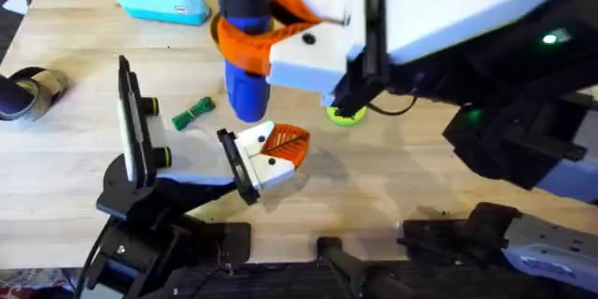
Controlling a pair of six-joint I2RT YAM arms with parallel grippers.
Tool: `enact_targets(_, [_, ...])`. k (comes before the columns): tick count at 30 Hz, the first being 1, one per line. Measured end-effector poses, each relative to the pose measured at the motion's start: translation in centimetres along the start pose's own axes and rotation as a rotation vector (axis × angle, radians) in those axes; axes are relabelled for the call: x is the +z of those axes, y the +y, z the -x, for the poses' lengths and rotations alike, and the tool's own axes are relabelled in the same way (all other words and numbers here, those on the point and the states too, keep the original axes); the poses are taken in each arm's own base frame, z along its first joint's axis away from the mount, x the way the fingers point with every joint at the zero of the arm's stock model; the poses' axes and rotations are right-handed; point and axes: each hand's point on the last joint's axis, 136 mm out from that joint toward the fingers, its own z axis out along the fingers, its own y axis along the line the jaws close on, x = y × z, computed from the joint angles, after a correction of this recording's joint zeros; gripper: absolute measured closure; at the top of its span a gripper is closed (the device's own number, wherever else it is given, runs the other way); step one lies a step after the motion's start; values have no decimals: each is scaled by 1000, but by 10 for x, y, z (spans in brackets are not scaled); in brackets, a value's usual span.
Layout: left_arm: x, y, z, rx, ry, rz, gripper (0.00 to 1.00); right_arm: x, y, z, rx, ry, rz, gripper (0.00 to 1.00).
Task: Pick up the gripper from the table and insert it into the empty holder that is missing its gripper. Then pick up a screw, insert it into the mounting hole, and use the screwdriver to tighten it. Finally, clean up the table by picking up the vegetable and placing it into the bucket.
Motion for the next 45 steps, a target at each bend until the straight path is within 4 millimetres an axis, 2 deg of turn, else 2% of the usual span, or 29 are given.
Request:
enact_targets(7, [0, 0, -1, -1, 2, 0, 988, 0, -7, 19, 40, -32, -15, 949])
enact_targets(11, [0, 0, -1, -1, 2, 0, 988, -4, -20, 16, 56, -12, -52, 950])
enact_targets(15, [0, 0, -1, -1, 2, 0, 988, -21, -56, -1, 94, 61, -162, 948])
enact_targets(19, [0, 0, -1, -1, 2, 0, 988, -57, -108, -22, 141, 153, -338, 950])
enact_targets(22, [0, 0, -1, -1, 2, 0, 988, -85, -141, -21, 145, 156, -462, 950])
enact_targets(24, [0, 0, -1, -1, 2, 0, 988, -100, -154, -23, 169, 167, -517, 950])
enact_targets(26, [0, 0, -1, -1, 2, 0, 988, -115, -163, -36, 218, 217, -569, 948])
enact_targets(30, [0, 0, -1, -1, 2, 0, 988, -148, -172, -76, 323, 362, -663, 949])
enact_targets(34, [0, 0, -1, -1, 2, 0, 988, -169, -177, -102, 395, 445, -716, 950])
enact_targets(39, [0, 0, -1, -1, 2, 0, 988, -187, -191, -126, 358, 527, -743, 949])
enact_targets(45, [0, 0, -1, -1, 2, 0, 988, -228, -203, -176, 292, 767, -824, 950])
